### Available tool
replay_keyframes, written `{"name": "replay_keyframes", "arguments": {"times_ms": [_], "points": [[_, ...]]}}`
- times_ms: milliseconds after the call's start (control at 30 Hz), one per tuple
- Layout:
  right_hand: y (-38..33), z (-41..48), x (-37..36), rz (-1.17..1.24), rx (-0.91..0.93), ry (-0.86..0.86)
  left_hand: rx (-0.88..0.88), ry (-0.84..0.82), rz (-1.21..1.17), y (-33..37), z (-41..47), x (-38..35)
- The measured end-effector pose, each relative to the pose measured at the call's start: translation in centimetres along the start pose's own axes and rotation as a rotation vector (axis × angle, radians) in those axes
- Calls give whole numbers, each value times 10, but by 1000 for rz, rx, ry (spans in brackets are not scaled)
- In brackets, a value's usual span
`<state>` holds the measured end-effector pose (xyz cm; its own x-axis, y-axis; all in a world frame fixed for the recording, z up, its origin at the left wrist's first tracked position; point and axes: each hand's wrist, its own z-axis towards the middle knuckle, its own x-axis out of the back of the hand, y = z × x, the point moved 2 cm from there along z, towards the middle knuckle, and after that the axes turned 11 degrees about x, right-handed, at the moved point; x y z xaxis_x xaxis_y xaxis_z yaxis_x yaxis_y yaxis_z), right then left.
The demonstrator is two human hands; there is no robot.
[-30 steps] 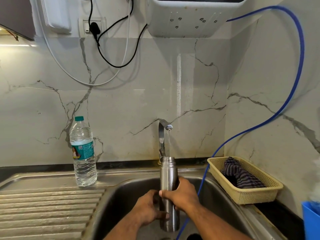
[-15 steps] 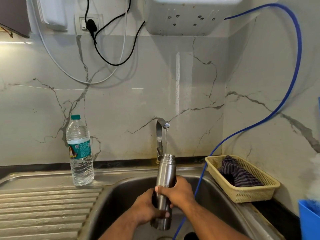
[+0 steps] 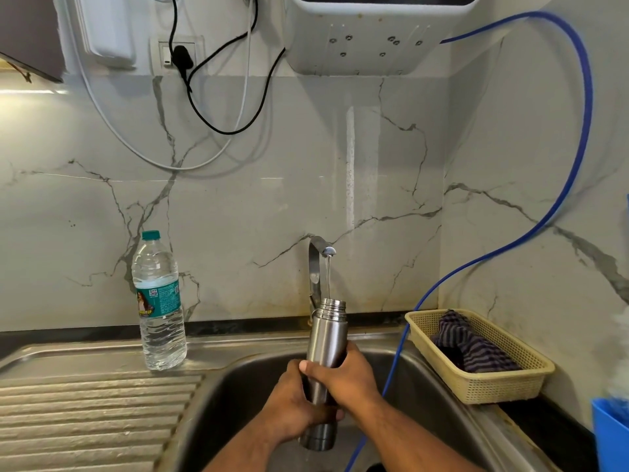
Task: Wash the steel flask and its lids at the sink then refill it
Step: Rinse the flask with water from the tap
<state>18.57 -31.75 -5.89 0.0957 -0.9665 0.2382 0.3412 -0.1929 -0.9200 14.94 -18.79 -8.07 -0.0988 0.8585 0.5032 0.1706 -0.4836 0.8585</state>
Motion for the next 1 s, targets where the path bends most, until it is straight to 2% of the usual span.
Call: {"name": "replay_keyframes", "arguments": {"times_ms": [100, 333, 533, 667, 767, 867, 967, 1000], "points": [[0, 2, 6, -11, 16, -23, 23, -62, -34, 2, -1, 2], [0, 2, 7, 5, -10, -101, -2, 61, 15, -1, 5, 2], [4, 4, 4, -53, -25, 70, -40, 120, 32, 12, 1, -7], [10, 0, 10, -136, -146, -79, 110, 20, 73, -2, 1, -2], [2, 5, 15, -111, -100, -22, 223, 12, 16, -17, 5, 12], [-1, 6, 18, -38, -91, 25, 263, 78, -9, -30, 13, 20], [5, -5, 11, -250, -178, -135, 270, 112, 0, -36, 17, 19], [6, -6, 8, -281, -171, -139, 264, 113, -1, -37, 19, 19]]}}
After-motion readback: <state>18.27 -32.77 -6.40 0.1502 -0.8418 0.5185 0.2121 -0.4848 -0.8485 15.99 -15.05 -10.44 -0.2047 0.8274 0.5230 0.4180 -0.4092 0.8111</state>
